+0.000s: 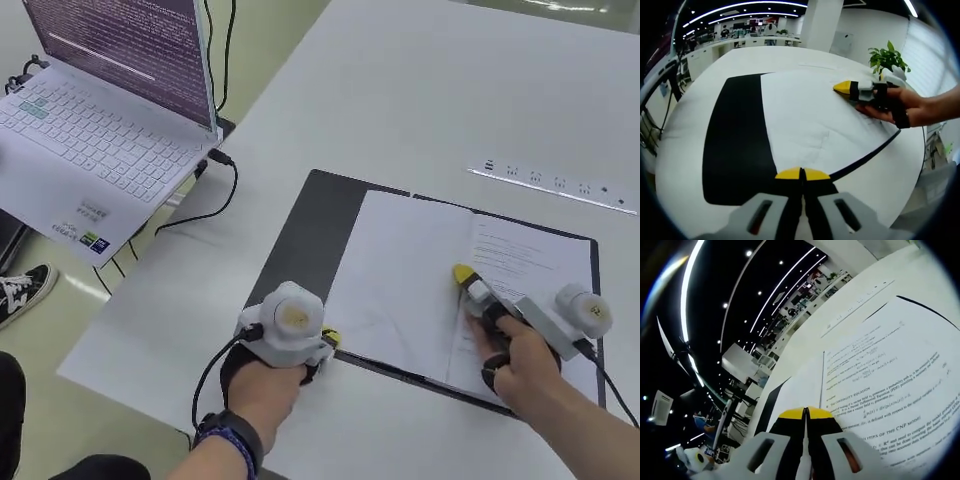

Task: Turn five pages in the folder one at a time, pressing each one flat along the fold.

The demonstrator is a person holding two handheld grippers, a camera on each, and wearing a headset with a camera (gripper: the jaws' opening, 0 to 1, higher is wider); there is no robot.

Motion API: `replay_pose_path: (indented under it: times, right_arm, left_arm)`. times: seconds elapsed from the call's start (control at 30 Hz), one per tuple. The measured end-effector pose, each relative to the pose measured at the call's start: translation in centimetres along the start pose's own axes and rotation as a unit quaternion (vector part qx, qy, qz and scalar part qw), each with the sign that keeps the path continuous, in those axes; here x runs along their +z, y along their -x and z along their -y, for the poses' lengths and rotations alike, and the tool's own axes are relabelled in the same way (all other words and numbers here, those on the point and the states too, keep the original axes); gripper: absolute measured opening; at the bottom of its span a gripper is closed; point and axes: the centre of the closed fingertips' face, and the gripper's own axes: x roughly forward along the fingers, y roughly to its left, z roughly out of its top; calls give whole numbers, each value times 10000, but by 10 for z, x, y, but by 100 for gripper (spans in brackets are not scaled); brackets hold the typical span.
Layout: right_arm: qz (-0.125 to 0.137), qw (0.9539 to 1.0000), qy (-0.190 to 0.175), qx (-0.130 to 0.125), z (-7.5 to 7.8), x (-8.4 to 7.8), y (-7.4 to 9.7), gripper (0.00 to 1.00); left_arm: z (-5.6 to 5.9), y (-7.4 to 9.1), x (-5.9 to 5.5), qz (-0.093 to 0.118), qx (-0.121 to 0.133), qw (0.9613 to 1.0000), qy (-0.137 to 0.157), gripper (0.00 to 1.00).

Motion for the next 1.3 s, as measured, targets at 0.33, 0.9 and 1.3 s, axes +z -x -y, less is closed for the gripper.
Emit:
replay_pose_path:
  times: [0.33, 0.9, 1.3]
  right_arm:
    - [-81, 9999, -20, 56, 7, -10, 17, 0]
    - [-389, 9989, 35, 271, 21, -42, 35, 0]
    - [-523, 9979, 114, 356, 13, -59, 52, 0]
  left_arm:
    - [1, 0, 0, -1, 8, 10000, 9, 0]
    - [0, 0, 0, 28, -45, 10000, 15, 0]
    - [0, 0, -1, 7, -40, 10000, -4, 0]
